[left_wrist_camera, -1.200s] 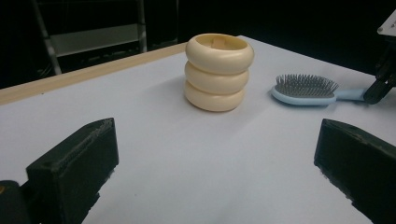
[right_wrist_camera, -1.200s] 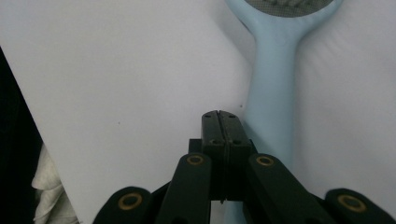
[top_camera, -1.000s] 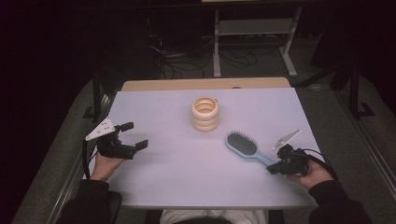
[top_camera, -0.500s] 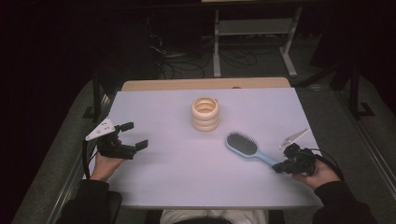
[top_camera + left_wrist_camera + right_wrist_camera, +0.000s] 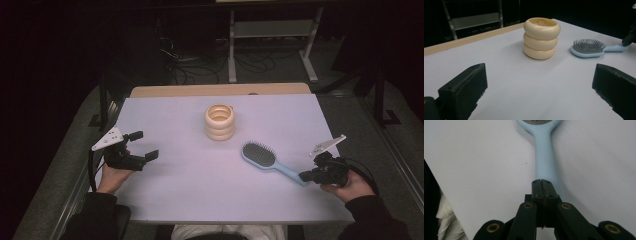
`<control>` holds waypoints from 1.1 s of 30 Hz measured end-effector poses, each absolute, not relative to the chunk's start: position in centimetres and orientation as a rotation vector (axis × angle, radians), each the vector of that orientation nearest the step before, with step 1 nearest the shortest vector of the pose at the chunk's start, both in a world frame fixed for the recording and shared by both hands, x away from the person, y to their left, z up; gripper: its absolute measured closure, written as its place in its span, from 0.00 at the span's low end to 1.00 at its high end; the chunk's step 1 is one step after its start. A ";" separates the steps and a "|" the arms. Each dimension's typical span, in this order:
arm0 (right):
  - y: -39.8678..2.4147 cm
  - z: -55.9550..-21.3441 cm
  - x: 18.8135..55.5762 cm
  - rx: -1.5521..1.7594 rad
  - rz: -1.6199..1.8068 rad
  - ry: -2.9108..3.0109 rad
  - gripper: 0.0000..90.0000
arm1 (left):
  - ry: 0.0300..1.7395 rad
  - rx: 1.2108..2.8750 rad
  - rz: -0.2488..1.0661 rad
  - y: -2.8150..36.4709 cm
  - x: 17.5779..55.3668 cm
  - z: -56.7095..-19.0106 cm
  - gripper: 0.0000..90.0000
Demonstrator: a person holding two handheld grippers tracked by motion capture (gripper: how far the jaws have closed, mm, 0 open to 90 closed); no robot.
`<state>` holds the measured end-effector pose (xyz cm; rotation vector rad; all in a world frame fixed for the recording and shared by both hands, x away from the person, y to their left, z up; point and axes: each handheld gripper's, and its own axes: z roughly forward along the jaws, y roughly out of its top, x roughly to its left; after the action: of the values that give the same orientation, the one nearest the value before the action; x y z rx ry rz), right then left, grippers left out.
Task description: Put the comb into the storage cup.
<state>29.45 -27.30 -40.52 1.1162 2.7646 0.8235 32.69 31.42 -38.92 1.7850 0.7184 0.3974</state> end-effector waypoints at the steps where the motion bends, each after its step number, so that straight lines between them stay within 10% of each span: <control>1: -27.2 -40.4 29.5 1.104 0.815 2.765 0.97 | 0.720 1.786 0.399 31.4 32.7 -38.9 0.00; 17: -26.0 -37.1 31.2 0.993 0.796 2.749 0.91 | 0.731 1.797 0.405 31.4 32.6 -39.0 0.00; 33: -24.2 -36.1 32.4 0.978 0.827 2.699 0.35 | 0.731 1.802 0.405 31.4 32.6 -39.1 0.00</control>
<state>32.41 -24.19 -36.13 0.9779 2.6993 0.8267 32.58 31.37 -39.09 1.8021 0.7314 0.4048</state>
